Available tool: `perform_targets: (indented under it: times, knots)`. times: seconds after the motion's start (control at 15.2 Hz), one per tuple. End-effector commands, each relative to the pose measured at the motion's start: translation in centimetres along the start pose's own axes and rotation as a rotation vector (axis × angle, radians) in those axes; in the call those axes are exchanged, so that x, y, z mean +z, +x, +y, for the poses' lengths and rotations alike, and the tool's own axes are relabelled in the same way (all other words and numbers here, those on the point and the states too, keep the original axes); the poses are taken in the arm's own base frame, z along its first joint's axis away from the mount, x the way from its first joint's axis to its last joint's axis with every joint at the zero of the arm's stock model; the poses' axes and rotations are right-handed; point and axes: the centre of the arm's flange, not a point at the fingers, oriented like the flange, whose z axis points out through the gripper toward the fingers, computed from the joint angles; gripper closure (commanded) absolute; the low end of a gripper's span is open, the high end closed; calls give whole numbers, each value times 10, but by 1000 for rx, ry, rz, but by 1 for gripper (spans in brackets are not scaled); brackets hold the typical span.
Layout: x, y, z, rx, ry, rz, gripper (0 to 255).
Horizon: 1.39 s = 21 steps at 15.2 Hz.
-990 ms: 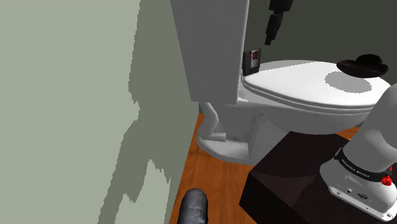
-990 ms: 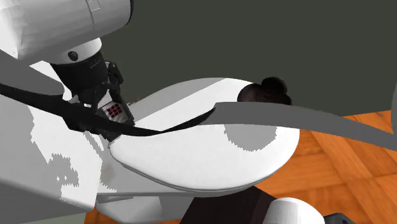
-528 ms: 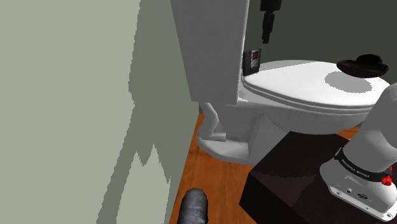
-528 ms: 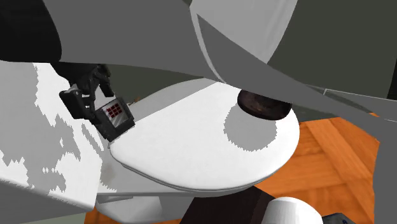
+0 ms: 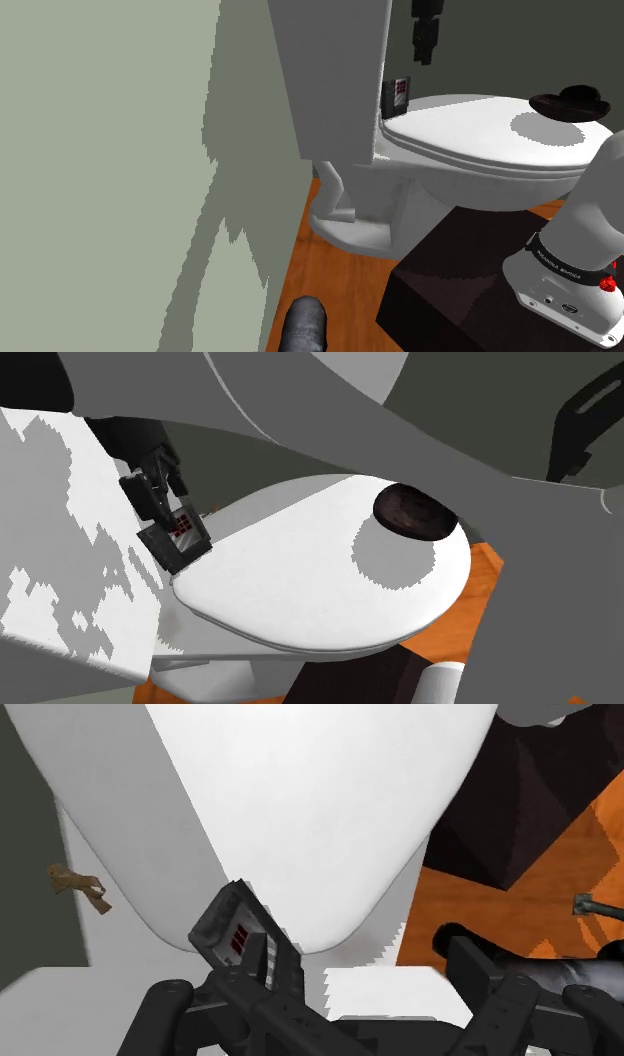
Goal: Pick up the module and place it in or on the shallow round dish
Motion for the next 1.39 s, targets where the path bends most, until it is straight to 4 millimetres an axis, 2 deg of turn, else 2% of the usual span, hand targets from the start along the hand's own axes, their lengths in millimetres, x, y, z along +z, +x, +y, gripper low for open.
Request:
perform_targets:
  times: [0.0,0.26,0.33,0.79,1.32]
  knots:
    - [14,5,32,-78,-16,-8,0]
    - [28,13,80,-225,-28,-19,0]
    - [30,14,85,-239,-29,-21,0]
    - [70,13,86,-239,-29,-21,0]
    - [70,13,86,-239,-29,-21,0]
